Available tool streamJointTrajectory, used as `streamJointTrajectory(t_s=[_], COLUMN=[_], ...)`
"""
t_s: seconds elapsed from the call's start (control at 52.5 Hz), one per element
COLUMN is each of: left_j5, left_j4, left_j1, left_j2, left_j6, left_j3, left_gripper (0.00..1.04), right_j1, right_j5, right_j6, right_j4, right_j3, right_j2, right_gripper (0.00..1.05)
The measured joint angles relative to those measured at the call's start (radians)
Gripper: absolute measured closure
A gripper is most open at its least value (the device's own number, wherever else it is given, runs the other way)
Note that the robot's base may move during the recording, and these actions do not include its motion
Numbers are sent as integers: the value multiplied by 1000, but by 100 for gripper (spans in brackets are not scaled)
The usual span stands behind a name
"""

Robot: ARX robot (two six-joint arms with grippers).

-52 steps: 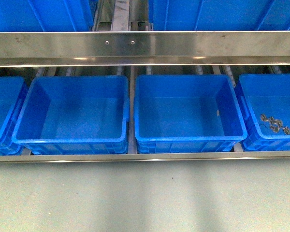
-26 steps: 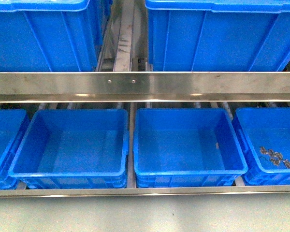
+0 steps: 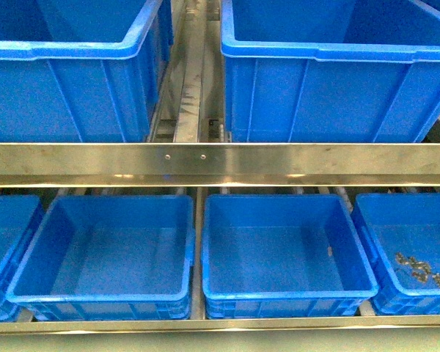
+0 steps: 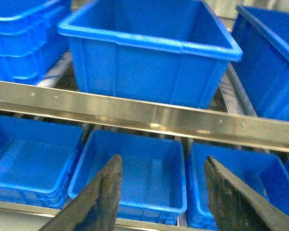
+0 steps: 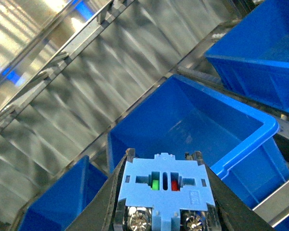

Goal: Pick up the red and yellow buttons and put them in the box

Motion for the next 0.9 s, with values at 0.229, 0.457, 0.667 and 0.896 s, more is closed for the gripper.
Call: streamJointTrajectory(t_s=[0.229,0.457,0.667,0.896], left_j5=[-21,-22,-22,-22], left_j4=[10,10,10,10], left_j1=[-10,-11,-11,-11], left_j2=[-9,-9,-9,-9], left_j6=[52,56,58,61], left_j3=[-2,-2,-2,-2], left_gripper=[103,80,42,7], right_j1=[-16,-17,-4,5], right_j5=[19,19,22,20], right_j6=[-34,-47,-87,-160], right_j4=[-28,-40,-32,3], right_j3=[-39,-60,-78,-94], right_j2=[-72,-93,-93,-93], right_gripper=[79,79,79,79])
